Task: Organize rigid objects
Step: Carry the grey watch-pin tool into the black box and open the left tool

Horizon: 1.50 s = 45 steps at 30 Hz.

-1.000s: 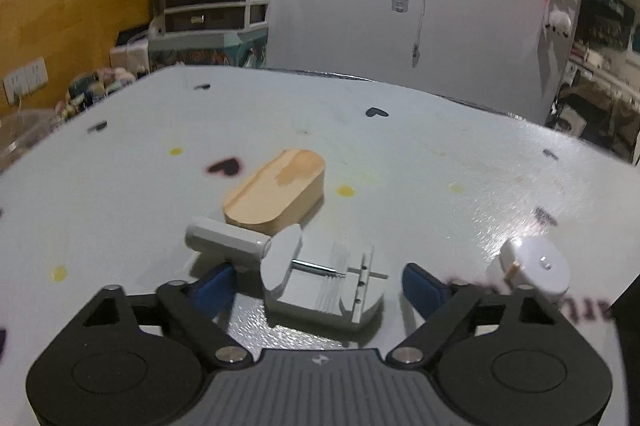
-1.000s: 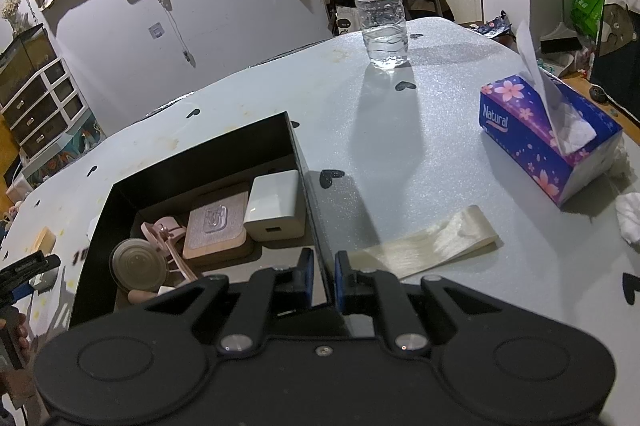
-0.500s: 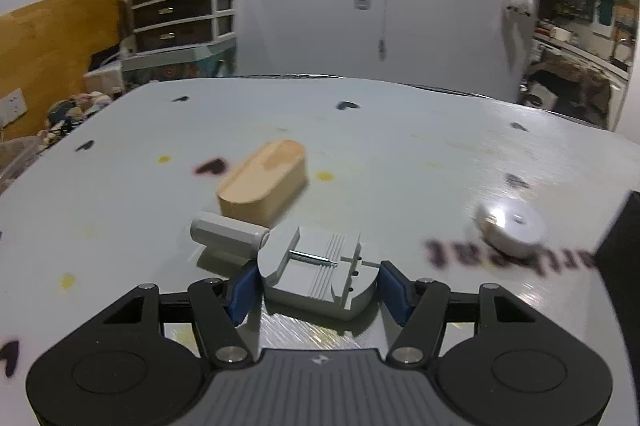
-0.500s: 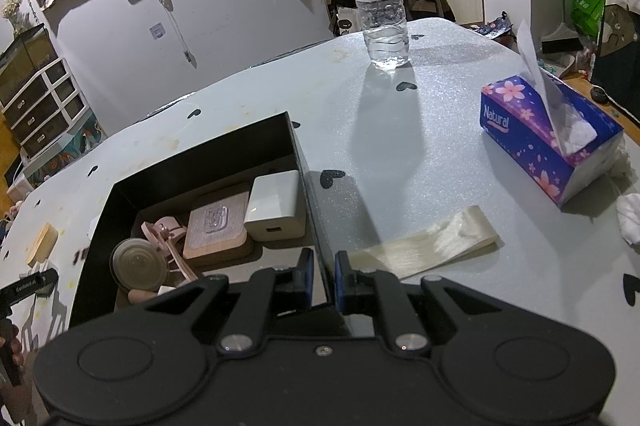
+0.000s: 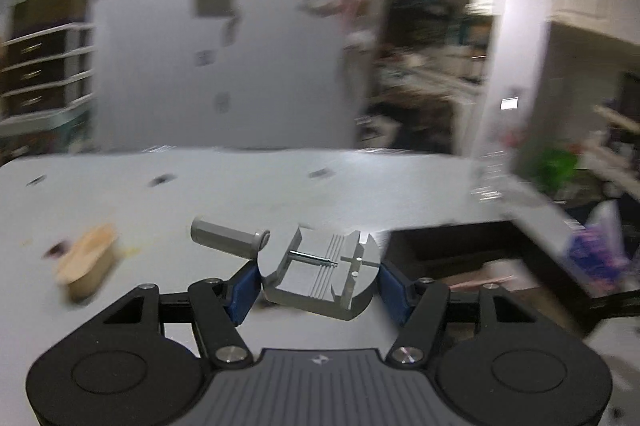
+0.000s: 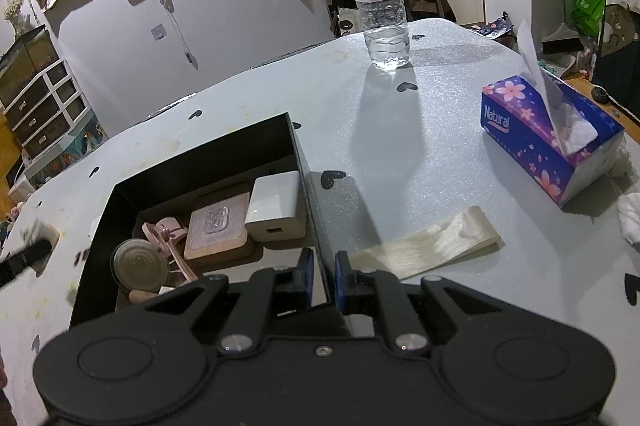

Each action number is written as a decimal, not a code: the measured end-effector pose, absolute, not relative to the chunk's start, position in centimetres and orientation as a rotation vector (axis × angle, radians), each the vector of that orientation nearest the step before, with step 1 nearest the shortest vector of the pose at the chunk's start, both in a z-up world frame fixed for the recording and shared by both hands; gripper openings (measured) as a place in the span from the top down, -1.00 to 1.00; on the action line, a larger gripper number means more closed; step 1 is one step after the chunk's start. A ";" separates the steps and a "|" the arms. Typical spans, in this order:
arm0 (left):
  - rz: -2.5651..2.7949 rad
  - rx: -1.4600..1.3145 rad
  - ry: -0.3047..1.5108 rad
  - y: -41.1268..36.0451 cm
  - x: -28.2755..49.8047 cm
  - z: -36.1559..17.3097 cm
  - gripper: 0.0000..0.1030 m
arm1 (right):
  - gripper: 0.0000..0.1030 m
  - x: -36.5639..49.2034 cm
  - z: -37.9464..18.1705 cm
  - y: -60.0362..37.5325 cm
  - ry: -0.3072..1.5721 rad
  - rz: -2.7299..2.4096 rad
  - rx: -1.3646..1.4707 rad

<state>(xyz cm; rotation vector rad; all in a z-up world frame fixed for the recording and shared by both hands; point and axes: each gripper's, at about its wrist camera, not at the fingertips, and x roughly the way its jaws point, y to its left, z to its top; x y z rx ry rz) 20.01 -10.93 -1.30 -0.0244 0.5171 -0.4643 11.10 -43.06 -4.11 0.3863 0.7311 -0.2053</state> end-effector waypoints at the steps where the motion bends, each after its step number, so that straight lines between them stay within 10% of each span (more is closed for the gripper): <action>1: -0.515 -0.028 0.511 -11.8 19.9 -0.8 -0.24 | 0.78 11.1 -4.1 -43.1 0.730 -0.204 0.388; 29: -0.942 -0.123 0.943 -27.5 21.9 -3.0 -0.25 | 0.76 10.7 -4.6 -43.7 0.706 -0.176 0.427; 34: -0.925 -0.140 1.004 -27.2 22.6 -3.4 -0.69 | 0.76 10.7 -4.7 -43.8 0.704 -0.174 0.431; 45: -0.943 -0.142 1.002 -26.4 21.8 -2.5 -0.94 | 0.75 10.7 -4.7 -43.8 0.703 -0.172 0.435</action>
